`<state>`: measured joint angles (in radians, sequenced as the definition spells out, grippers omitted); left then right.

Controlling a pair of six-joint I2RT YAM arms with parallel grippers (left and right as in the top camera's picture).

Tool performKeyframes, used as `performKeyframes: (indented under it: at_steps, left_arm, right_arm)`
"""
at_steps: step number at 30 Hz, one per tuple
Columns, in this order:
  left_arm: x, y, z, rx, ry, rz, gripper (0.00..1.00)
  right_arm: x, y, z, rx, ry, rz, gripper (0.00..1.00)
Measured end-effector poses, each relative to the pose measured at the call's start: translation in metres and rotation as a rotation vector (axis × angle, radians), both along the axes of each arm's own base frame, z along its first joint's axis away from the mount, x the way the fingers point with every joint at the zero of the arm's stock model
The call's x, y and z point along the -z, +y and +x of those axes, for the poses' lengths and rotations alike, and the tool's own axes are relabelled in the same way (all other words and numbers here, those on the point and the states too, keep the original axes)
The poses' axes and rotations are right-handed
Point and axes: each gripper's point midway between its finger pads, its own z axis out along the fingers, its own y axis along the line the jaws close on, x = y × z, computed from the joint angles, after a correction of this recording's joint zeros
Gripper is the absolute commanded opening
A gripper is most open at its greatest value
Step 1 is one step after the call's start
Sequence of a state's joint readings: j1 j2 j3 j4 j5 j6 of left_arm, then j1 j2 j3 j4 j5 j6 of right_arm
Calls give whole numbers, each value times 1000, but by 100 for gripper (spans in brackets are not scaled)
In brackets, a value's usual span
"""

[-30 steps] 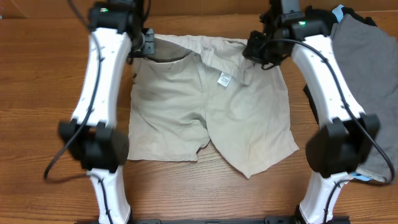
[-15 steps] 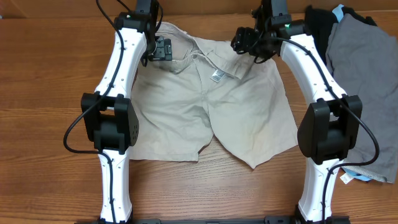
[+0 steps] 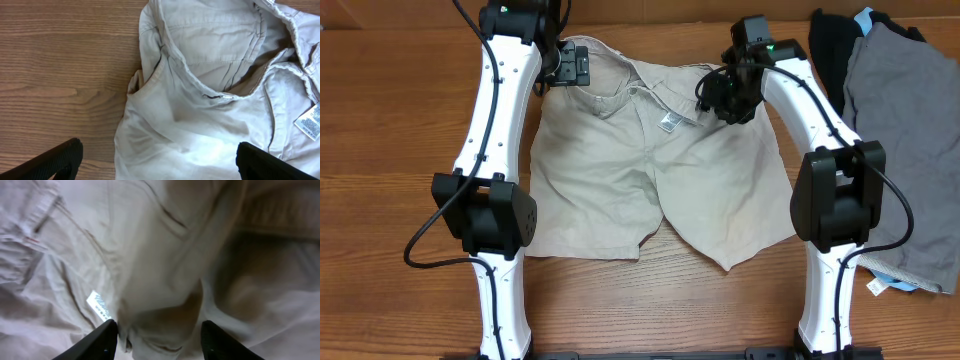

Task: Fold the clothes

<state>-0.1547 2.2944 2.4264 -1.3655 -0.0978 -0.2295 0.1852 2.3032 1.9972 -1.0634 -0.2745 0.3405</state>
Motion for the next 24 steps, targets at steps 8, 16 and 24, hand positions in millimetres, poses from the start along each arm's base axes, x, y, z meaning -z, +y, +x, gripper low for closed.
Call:
performKeyframes:
  at_steps: [8,16,24]
  left_arm:
    - [2,2,-6,-2,25,4,100]
    - [4,5,-11,-6,48,7,100]
    - [4,5,-11,-6,49,7,100]
  right_arm:
    - [2,12,8,40,-21,19,44]
    - [27,14,7,105,-9,33,24]
    - [29,26,9,99,-31,41,4]
